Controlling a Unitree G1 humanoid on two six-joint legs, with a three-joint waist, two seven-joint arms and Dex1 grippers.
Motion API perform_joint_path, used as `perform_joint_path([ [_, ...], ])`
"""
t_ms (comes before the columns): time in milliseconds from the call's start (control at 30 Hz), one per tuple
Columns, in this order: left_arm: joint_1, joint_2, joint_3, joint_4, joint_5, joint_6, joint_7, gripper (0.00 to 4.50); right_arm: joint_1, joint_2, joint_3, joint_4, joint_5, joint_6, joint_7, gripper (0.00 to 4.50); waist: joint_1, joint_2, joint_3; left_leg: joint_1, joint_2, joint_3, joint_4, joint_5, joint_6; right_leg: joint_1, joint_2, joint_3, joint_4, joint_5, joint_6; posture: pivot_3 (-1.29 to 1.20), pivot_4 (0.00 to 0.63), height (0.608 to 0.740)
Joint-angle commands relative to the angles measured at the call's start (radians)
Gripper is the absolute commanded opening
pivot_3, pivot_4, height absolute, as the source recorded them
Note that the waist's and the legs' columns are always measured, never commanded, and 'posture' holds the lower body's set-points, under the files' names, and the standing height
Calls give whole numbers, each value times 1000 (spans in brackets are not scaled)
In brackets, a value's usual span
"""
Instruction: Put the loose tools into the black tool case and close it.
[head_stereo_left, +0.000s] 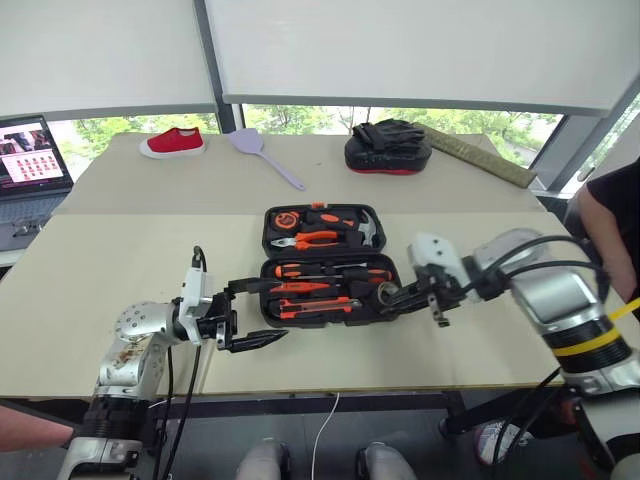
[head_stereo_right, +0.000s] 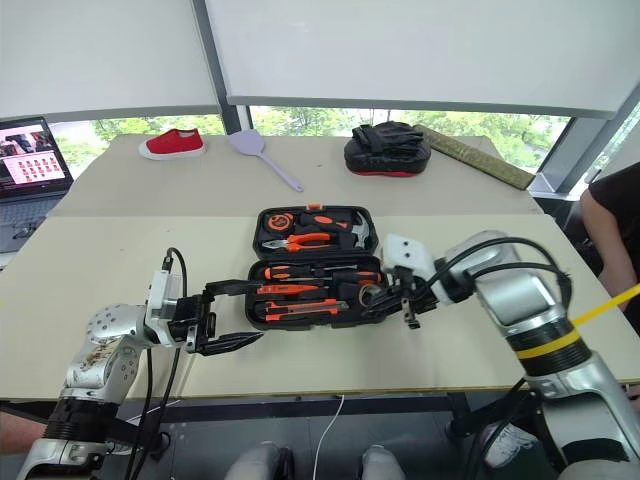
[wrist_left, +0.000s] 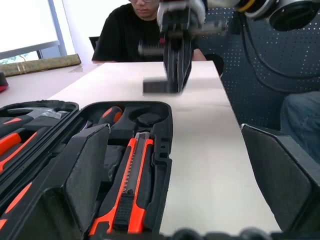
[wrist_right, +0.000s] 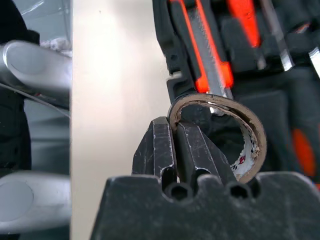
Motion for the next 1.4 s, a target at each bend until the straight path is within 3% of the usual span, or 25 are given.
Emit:
perform_joint_path([
  [33, 11, 0, 1, -11, 3, -29, -5, 4500, -48, 23, 11, 89, -55, -50, -33, 26, -1, 0, 0, 0, 0, 0, 0, 0, 0, 0, 0, 0, 0, 0, 0, 0, 150, 740],
  [567, 24, -6, -7, -16, 16, -40, 23, 4500, -129, 60, 117, 223, -158, -7, 50, 26, -2, 0, 0, 0, 1, 1, 0, 0, 0, -1, 0, 0, 1, 0, 0, 0, 150, 740],
  [767, 25, 0, -9, -26, 27, -32, 52, 4500, -138, 74, 115, 194, -171, -21, 45, 2015, -1, 0, 0, 0, 0, 1, 0, 0, 0, -1, 0, -1, 1, 0, 0, 0, 150, 740],
  [967, 29, 27, 14, -30, 31, -1, 106, 4500, -200, -15, 41, 98, -53, -23, 181, 4075, -1, 0, 0, -2, 0, 1, -2, 0, -1, -3, 0, 0, 1, 0, 0, 0, 150, 740],
  [1067, 17, 34, 43, -19, 14, 38, 157, 4500, -228, -45, -28, 107, 37, 38, 211, 4075, -1, 0, 1, -2, 1, 1, -2, 0, -1, -5, 0, 0, 1, 0, 0, 0, 150, 740],
  [1167, -12, 45, 70, 7, 12, 90, 214, 4500, -210, -79, -56, 198, 29, -32, 194, 4075, -1, 0, 1, -2, 1, 1, -2, 0, -1, -5, 0, 0, 1, 0, -1, 0, 150, 740],
  [1267, -74, 58, 92, 83, 63, 143, 332, 3779, -172, -27, -149, 365, -1, -262, 5, 3333, 2, -1, 1, -2, 0, 3, -2, 0, -2, -4, 0, -1, 1, 0, -1, 0, 150, 740],
  [1400, -205, 41, 96, 243, 150, 217, 544, 2082, -142, 43, -194, 532, -86, -474, -250, 1968, -2, -2, 2, -2, 0, 7, -2, 1, -2, -4, 0, 0, 2, 1, 0, 0, 150, 740],
])
